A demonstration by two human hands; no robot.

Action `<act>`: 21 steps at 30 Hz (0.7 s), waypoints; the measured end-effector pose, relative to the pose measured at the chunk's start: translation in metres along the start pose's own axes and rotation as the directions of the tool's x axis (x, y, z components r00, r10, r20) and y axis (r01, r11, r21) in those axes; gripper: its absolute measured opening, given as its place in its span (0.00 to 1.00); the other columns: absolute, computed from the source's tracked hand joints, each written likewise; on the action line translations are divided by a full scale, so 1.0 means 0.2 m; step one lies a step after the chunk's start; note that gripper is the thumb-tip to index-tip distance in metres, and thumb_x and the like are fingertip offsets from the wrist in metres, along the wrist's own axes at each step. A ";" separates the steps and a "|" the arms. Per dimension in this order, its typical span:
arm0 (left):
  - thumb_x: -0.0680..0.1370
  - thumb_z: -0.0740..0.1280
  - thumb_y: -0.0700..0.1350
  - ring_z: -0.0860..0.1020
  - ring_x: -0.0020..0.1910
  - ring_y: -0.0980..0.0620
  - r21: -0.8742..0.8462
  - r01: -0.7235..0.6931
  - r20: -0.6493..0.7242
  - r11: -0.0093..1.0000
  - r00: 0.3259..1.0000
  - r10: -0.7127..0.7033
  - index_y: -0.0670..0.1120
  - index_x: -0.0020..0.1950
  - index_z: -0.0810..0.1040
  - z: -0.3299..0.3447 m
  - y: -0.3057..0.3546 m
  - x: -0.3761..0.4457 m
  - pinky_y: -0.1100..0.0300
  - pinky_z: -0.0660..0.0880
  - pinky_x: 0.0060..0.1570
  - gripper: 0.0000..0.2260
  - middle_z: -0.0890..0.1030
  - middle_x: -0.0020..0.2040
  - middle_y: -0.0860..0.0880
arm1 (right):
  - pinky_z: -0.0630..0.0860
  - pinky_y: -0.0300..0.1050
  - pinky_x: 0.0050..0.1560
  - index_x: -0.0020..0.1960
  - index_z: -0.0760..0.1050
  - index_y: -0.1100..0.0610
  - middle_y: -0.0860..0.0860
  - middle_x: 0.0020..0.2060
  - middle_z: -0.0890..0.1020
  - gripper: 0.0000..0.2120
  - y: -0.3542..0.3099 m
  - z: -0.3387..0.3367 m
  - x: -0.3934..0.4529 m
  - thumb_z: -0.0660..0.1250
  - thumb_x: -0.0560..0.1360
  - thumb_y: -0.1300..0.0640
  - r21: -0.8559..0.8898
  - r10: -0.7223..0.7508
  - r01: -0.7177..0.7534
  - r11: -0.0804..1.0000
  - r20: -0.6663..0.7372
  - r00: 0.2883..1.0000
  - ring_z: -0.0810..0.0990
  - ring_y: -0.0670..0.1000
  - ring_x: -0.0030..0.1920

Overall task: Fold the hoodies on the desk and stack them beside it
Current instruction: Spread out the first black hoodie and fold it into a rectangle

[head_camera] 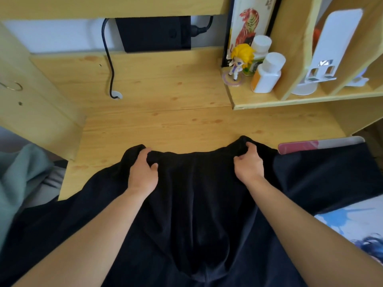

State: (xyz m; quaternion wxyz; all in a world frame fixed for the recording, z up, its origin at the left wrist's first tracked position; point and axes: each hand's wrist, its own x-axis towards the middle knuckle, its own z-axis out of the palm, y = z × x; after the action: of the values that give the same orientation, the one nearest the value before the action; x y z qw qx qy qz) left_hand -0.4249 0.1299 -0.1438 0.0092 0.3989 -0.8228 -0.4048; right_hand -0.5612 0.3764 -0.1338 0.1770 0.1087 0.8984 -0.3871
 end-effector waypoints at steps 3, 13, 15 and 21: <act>0.83 0.65 0.41 0.79 0.61 0.48 -0.251 -0.006 -0.091 0.968 0.996 -0.017 0.55 0.65 0.79 -0.06 0.02 0.09 0.50 0.76 0.64 0.13 0.79 0.57 0.52 | 0.73 0.46 0.44 0.66 0.69 0.51 0.53 0.50 0.81 0.14 -0.05 -0.02 0.10 0.61 0.82 0.61 0.093 -0.081 0.097 0.991 -0.156 0.984 0.80 0.54 0.49; 0.85 0.47 0.61 0.49 0.83 0.49 0.478 -0.219 0.188 0.851 0.971 0.144 0.54 0.84 0.48 -0.11 -0.22 0.03 0.47 0.53 0.80 0.29 0.52 0.84 0.48 | 0.48 0.62 0.79 0.82 0.52 0.52 0.57 0.81 0.50 0.31 0.04 0.30 -0.24 0.51 0.83 0.41 -0.614 -0.565 0.623 0.484 0.325 0.759 0.46 0.62 0.80; 0.83 0.41 0.64 0.40 0.82 0.49 0.670 -0.207 0.214 0.713 0.973 0.081 0.55 0.83 0.40 -0.14 -0.36 0.05 0.47 0.46 0.81 0.30 0.41 0.84 0.50 | 0.39 0.62 0.79 0.83 0.41 0.48 0.53 0.82 0.40 0.33 0.08 0.33 -0.21 0.43 0.83 0.35 -0.644 -0.459 0.625 0.441 0.437 0.773 0.36 0.59 0.80; 0.80 0.59 0.43 0.65 0.76 0.37 0.441 -0.065 -0.080 0.895 0.991 0.111 0.43 0.75 0.69 -0.11 -0.20 0.03 0.42 0.64 0.74 0.22 0.69 0.75 0.40 | 0.53 0.40 0.77 0.77 0.68 0.52 0.48 0.77 0.65 0.22 0.02 0.08 -0.10 0.61 0.84 0.50 -0.161 -0.648 0.683 0.713 0.223 0.729 0.58 0.47 0.78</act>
State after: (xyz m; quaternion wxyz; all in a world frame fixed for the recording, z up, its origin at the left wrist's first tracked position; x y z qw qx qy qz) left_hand -0.3952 0.0972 -0.1585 -0.0197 0.3735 -0.9082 -0.1878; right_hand -0.5381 0.3662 -0.1401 0.1040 -0.2734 0.8996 -0.3243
